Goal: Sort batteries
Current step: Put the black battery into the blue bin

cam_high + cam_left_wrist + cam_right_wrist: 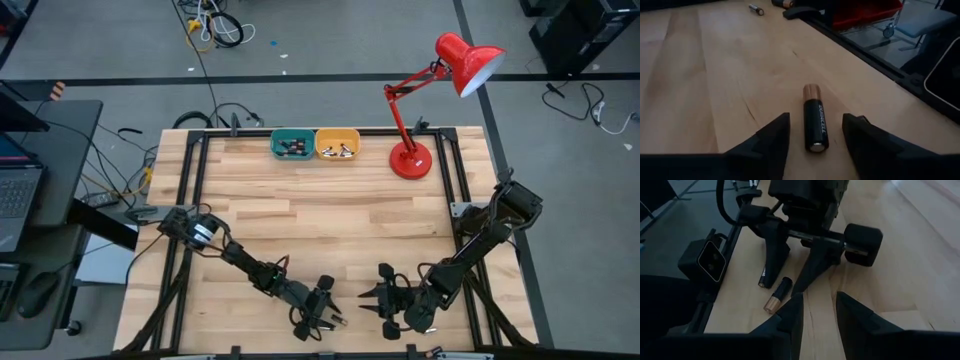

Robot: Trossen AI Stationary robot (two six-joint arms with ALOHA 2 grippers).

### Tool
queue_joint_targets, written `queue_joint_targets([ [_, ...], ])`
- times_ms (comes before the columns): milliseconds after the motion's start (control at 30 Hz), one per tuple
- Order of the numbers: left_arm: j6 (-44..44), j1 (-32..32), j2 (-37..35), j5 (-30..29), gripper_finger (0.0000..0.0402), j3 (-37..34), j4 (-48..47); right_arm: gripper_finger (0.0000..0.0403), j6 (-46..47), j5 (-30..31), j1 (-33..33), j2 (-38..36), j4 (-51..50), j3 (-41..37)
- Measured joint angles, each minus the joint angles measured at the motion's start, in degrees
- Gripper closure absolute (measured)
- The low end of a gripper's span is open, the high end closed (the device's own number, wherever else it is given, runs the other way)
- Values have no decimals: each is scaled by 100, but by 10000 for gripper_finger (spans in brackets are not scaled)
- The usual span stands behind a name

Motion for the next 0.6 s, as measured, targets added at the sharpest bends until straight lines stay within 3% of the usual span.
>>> queue_joint_targets([
  [167,-137,31,18,2,238,1,15,300,0,0,0,2,2,0],
  [367,-260,109,18,-12,331,8,-80,300,0,-1,0,2,-2,0],
  [600,-275,128,16,-443,337,-88,56,300,0,-2,23,2,-2,0],
])
